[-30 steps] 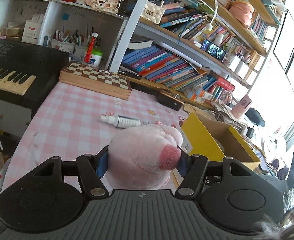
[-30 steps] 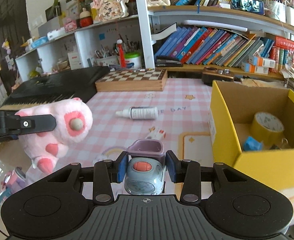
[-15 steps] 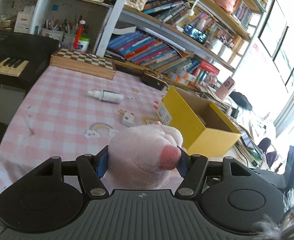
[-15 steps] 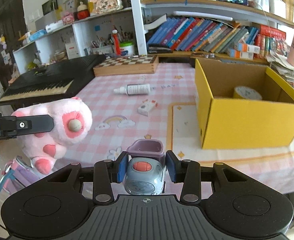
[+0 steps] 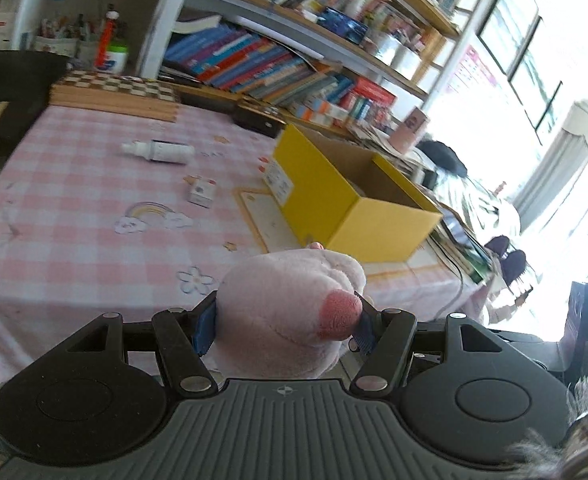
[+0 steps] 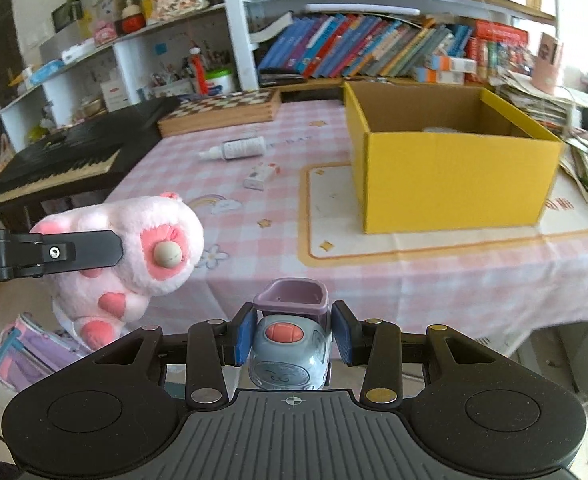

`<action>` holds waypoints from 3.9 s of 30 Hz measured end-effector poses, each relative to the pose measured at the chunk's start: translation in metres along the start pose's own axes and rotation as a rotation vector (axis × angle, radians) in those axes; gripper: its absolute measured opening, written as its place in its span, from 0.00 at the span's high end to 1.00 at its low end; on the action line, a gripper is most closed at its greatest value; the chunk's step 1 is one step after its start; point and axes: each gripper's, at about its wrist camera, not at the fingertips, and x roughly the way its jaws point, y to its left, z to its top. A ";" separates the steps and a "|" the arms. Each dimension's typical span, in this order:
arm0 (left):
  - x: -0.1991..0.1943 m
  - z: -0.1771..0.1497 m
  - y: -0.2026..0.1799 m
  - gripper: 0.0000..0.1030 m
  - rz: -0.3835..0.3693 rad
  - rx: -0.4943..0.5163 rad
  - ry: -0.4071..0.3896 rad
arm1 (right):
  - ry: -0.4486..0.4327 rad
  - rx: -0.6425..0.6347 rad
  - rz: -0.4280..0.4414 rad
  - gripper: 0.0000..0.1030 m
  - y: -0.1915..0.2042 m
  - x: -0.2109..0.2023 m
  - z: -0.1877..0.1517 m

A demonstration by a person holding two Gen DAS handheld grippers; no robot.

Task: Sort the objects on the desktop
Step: 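Carry the plush pig and toy car toward the yellow box with both tools, then lower the pig into the box and open the left tool while the right tool releases the car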

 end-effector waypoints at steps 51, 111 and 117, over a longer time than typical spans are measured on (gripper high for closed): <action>0.120 0.057 -0.124 0.40 -0.226 0.170 0.039 | -0.056 0.155 -0.161 0.61 -0.144 -0.007 0.042; 0.283 0.128 -0.160 0.11 0.176 0.470 0.048 | 0.114 -0.539 0.063 0.61 -0.209 0.154 0.192; 0.254 0.135 -0.157 0.07 0.199 0.417 -0.039 | 0.020 -0.445 0.023 0.53 -0.215 0.131 0.194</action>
